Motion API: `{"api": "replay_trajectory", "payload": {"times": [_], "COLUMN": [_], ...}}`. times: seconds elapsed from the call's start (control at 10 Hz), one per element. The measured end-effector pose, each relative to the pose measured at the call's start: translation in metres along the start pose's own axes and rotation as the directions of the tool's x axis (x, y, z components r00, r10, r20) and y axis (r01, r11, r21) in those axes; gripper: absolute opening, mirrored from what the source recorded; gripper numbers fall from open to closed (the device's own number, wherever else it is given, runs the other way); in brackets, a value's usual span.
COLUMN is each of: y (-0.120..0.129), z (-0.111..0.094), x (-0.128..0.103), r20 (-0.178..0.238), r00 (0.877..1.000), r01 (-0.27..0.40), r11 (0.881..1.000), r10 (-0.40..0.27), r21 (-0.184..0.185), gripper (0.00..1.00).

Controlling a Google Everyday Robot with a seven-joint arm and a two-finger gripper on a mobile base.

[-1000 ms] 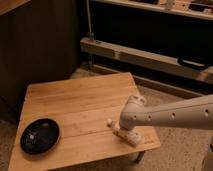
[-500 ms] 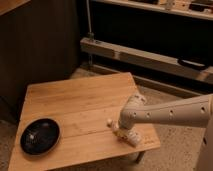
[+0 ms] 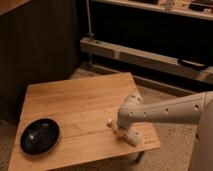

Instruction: Place the bottle in the ceramic bowl

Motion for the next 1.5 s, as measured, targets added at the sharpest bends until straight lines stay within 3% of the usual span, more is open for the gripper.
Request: {"api": "replay_trajectory", "payload": {"times": [0.4,0.8,1.1,1.5], "y": [0.002,0.002,0.003,0.023], "z": [0.007,0.006,-0.012,-0.042], "x": [-0.004,-0.007,-0.040,-0.149], "r20": [-0.031,-0.025,0.055,0.185], "r00": [0.999,1.000,0.998,0.973], "r01": [-0.010,-0.006,0.039,0.169], "r11": [0.999,0.999,0.995,0.975], "r10": [0.008,0.005,-0.034,-0.141], "r21": [-0.040,-0.043,-0.088,-0.144], "gripper": [0.02,0.00,0.00,0.00]}}
